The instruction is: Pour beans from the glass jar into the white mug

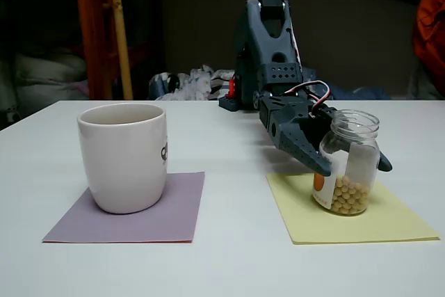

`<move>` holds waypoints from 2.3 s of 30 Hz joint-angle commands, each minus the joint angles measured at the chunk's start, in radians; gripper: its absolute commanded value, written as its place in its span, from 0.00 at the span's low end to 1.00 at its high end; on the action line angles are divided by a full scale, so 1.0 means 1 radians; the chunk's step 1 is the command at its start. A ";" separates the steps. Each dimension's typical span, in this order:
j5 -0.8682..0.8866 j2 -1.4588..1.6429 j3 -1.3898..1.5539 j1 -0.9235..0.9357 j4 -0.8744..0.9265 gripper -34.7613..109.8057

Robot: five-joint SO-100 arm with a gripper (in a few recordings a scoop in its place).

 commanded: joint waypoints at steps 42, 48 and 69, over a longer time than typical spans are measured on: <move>0.824 1.916 1.097 0.155 0.661 0.46; 0.939 2.215 1.175 0.163 1.049 0.48; 1.491 2.572 1.364 0.158 1.690 0.34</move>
